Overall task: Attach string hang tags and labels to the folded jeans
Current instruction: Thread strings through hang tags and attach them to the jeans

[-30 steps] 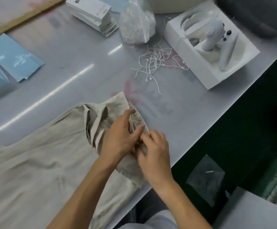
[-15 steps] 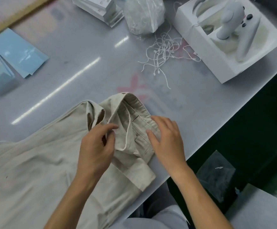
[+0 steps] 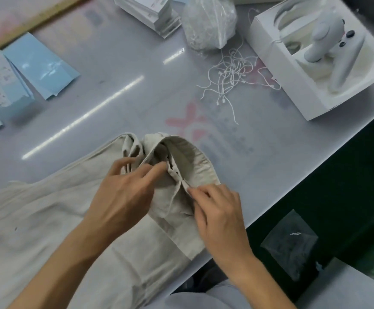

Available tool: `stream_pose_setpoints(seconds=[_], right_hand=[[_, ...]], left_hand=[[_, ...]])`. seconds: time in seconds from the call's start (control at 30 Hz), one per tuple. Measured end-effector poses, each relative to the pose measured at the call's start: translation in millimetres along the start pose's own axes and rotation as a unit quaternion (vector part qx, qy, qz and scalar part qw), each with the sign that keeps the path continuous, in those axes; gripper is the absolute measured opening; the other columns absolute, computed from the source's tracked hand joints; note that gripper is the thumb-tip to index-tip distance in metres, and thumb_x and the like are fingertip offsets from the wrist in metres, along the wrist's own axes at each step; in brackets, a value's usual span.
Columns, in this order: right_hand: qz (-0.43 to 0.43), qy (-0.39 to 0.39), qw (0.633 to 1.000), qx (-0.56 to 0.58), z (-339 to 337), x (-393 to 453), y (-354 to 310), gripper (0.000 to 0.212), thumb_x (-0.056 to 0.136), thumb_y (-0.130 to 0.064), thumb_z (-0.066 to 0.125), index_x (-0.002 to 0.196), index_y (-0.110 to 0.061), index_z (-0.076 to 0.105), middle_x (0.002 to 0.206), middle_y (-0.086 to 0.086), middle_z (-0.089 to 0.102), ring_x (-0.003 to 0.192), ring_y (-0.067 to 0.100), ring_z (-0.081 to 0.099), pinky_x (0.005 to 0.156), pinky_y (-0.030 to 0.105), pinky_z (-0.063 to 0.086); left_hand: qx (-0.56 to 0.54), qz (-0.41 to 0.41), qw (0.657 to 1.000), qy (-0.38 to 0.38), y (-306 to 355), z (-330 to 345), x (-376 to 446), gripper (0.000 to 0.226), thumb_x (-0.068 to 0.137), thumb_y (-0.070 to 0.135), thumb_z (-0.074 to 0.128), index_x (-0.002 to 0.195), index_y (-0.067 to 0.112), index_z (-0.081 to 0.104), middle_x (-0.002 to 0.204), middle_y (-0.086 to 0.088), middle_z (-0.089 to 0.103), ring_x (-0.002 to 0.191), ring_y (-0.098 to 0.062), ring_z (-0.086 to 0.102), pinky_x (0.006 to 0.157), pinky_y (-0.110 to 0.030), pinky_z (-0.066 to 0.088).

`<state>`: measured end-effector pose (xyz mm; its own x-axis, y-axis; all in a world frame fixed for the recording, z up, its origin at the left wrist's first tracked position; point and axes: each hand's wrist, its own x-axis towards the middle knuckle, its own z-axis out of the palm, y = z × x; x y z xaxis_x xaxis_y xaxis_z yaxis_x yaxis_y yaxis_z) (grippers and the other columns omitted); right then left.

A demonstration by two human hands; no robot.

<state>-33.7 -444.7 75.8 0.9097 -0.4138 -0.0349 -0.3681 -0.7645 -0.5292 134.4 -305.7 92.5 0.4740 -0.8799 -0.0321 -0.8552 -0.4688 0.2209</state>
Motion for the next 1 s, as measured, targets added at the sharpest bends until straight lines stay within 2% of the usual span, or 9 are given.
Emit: stream_pose_setpoints(seconds=[0.1, 0.17, 0.27, 0.37, 0.43, 0.57, 0.73, 0.87, 1.0], right_hand=[[-0.041, -0.036, 0.998, -0.022, 9.2, -21.3, -17.5, 0.036, 0.096, -0.014, 0.064, 0.132, -0.018, 0.063, 0.118, -0.006, 0.064, 0.106, 0.013, 0.059, 0.088, 0.031, 0.043], [-0.058, -0.050, 0.997, -0.014, 14.3, -30.4, -28.1, 0.035, 0.095, -0.013, 0.063, 0.130, -0.017, 0.065, 0.121, -0.004, 0.065, 0.110, 0.013, 0.060, 0.090, 0.030, 0.045], [-0.069, -0.051, 0.996, 0.000, 14.6, -34.5, -34.9, 0.036, 0.091, -0.008, 0.065, 0.127, -0.016, 0.068, 0.124, -0.002, 0.067, 0.111, 0.014, 0.063, 0.093, 0.029, 0.048], [-0.059, -0.063, 0.996, 0.023, 8.6, -33.8, -33.8, 0.047, 0.087, 0.000, 0.066, 0.130, -0.018, 0.065, 0.132, -0.001, 0.063, 0.113, 0.011, 0.061, 0.096, 0.028, 0.048], [-0.010, -0.074, 0.996, 0.046, 1.9, -27.4, -27.7, 0.043, 0.093, -0.003, 0.061, 0.133, -0.021, 0.061, 0.129, -0.006, 0.061, 0.106, 0.011, 0.062, 0.090, 0.029, 0.052], [0.095, -0.104, 0.988, 0.060, 2.0, 3.5, -11.0, 0.031, 0.104, -0.033, 0.050, 0.133, -0.025, 0.058, 0.115, -0.008, 0.065, 0.097, 0.014, 0.063, 0.083, 0.034, 0.054], [0.170, -0.137, 0.967, 0.128, 17.2, 29.3, -3.1, 0.039, 0.088, -0.056, 0.066, 0.118, -0.030, 0.066, 0.092, -0.016, 0.062, 0.084, 0.002, 0.057, 0.068, 0.017, 0.041], [0.189, -0.110, 0.948, 0.231, 16.2, 28.1, 9.9, 0.011, 0.088, -0.036, 0.074, 0.097, -0.031, 0.073, 0.083, -0.021, 0.070, 0.080, -0.005, 0.064, 0.067, 0.008, 0.046], [0.273, -0.105, 0.861, 0.416, 5.1, 32.9, 23.8, 0.012, 0.091, -0.005, 0.071, 0.092, -0.014, 0.079, 0.084, -0.003, 0.078, 0.077, 0.007, 0.072, 0.068, 0.015, 0.052]], left_hand=[[-0.033, -0.078, 0.995, -0.056, 13.8, -6.2, -1.5, 0.043, 0.103, 0.054, 0.037, 0.142, 0.038, 0.044, 0.084, 0.012, 0.068, 0.074, -0.017, 0.066, 0.090, -0.042, 0.040], [-0.052, -0.129, 0.987, -0.085, 29.0, 0.9, 0.3, 0.043, 0.100, 0.064, 0.040, 0.136, 0.042, 0.047, 0.075, 0.013, 0.060, 0.076, -0.014, 0.061, 0.081, -0.040, 0.039], [-0.164, -0.215, 0.962, -0.038, 44.7, 16.0, 2.7, 0.021, 0.095, 0.036, 0.063, 0.115, 0.035, 0.058, 0.078, 0.012, 0.058, 0.074, -0.012, 0.058, 0.066, -0.032, 0.040], [-0.260, -0.294, 0.920, -0.002, 46.3, 25.9, -4.7, 0.027, 0.087, 0.014, 0.066, 0.098, 0.038, 0.060, 0.077, 0.022, 0.062, 0.067, -0.003, 0.055, 0.056, -0.020, 0.036], [-0.313, -0.329, 0.891, 0.014, 45.0, 30.6, -11.5, 0.029, 0.085, 0.010, 0.064, 0.092, 0.037, 0.056, 0.069, 0.023, 0.059, 0.060, -0.006, 0.055, 0.053, -0.023, 0.036], [-0.447, -0.333, 0.827, 0.070, 51.5, 37.1, -18.2, 0.037, 0.086, -0.005, 0.062, 0.090, 0.031, 0.054, 0.077, 0.016, 0.059, 0.056, -0.008, 0.047, 0.054, -0.029, 0.041], [-0.537, -0.314, 0.775, 0.112, 51.6, 40.5, -23.2, 0.032, 0.087, -0.012, 0.063, 0.094, 0.020, 0.058, 0.080, 0.010, 0.057, 0.065, -0.011, 0.050, 0.060, -0.028, 0.044], [-0.557, -0.327, 0.750, 0.141, 55.4, 43.9, -25.5, 0.033, 0.087, -0.013, 0.064, 0.094, 0.019, 0.059, 0.085, 0.006, 0.058, 0.070, -0.015, 0.052, 0.063, -0.032, 0.045], [-0.549, -0.311, 0.761, 0.152, 57.7, 45.3, -20.1, 0.039, 0.085, -0.016, 0.060, 0.095, 0.022, 0.061, 0.085, 0.011, 0.059, 0.066, -0.008, 0.050, 0.059, -0.021, 0.043]])
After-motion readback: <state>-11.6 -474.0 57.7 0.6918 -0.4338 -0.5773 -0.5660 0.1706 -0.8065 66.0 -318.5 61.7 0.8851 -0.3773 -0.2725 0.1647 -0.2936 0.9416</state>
